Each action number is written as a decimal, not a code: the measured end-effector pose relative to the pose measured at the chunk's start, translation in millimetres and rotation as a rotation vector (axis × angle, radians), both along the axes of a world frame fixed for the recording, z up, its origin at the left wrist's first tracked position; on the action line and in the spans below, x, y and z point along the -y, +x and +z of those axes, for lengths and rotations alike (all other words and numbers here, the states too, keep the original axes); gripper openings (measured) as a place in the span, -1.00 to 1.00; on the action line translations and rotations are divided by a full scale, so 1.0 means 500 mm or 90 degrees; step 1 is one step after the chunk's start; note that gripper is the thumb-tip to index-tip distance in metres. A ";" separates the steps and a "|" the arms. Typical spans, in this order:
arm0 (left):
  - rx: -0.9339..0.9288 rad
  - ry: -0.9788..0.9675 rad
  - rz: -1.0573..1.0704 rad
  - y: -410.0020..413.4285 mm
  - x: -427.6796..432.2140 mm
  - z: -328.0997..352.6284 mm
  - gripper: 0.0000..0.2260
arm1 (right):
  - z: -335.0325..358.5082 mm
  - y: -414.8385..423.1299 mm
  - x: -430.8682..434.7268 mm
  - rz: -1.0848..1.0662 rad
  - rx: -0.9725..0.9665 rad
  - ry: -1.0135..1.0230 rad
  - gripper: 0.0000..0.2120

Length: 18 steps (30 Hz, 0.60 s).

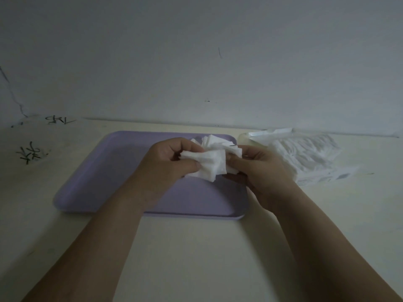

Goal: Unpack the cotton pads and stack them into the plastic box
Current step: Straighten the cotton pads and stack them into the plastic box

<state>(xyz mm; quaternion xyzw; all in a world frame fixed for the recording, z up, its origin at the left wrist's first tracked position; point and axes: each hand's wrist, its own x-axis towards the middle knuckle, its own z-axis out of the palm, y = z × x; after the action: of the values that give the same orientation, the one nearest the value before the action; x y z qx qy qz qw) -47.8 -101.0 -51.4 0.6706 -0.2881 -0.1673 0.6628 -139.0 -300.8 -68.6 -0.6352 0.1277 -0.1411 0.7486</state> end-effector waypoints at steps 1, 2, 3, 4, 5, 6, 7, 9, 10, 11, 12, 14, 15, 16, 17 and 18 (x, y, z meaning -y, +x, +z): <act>-0.006 0.001 -0.013 0.000 -0.002 0.002 -0.81 | -0.001 0.002 0.000 -0.026 0.000 0.014 -0.83; -0.007 0.006 -0.030 -0.001 -0.004 0.003 -0.81 | -0.001 0.003 -0.001 -0.044 0.004 0.027 -0.82; -0.004 0.012 -0.048 -0.002 -0.005 0.003 -0.82 | -0.001 0.003 -0.002 -0.047 0.007 0.033 -0.82; 0.001 0.018 -0.060 -0.003 -0.004 0.003 -0.82 | 0.000 0.003 -0.003 -0.036 0.012 0.030 -0.81; 0.007 0.021 -0.063 -0.003 -0.001 0.001 -0.83 | 0.002 0.002 -0.005 -0.013 0.014 0.022 -0.80; 0.011 0.017 -0.057 -0.004 0.001 -0.001 -0.84 | 0.002 0.000 -0.007 0.013 0.016 0.012 -0.79; 0.013 0.009 -0.046 -0.003 0.004 -0.003 -0.85 | 0.003 -0.001 -0.010 0.034 0.015 0.005 -0.79; 0.021 -0.002 -0.027 -0.003 0.007 -0.005 -0.86 | 0.003 -0.003 -0.017 0.052 0.011 -0.003 -0.78; 0.027 -0.003 -0.027 -0.003 0.008 -0.005 -0.87 | 0.002 -0.003 -0.019 0.056 0.011 -0.006 -0.78; 0.031 0.000 -0.029 -0.003 0.007 -0.005 -0.86 | 0.001 -0.003 -0.021 0.061 0.011 -0.008 -0.77; 0.034 0.007 -0.028 -0.003 0.007 -0.006 -0.85 | 0.001 -0.004 -0.022 0.065 0.011 -0.012 -0.77; 0.042 0.029 -0.017 -0.001 0.006 -0.009 -0.84 | 0.001 -0.004 -0.021 0.070 0.011 -0.026 -0.75; 0.043 0.038 -0.016 -0.002 0.005 -0.009 -0.83 | 0.002 -0.005 -0.020 0.070 0.012 -0.031 -0.74; 0.043 0.043 -0.019 -0.002 0.005 -0.009 -0.82 | 0.003 -0.007 -0.020 0.070 0.015 -0.034 -0.74; 0.046 0.046 -0.023 -0.002 0.005 -0.010 -0.80 | 0.003 -0.008 -0.021 0.073 0.017 -0.035 -0.75; 0.050 0.050 -0.022 0.000 0.005 -0.012 -0.80 | 0.003 -0.009 -0.022 0.078 0.019 -0.035 -0.78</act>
<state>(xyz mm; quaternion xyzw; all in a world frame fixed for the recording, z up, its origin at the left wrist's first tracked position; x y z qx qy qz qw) -48.0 -103.5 -57.2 0.6970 -0.3187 -0.1632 0.6213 -143.2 -289.8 -67.1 -0.6599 0.0735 -0.1078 0.7399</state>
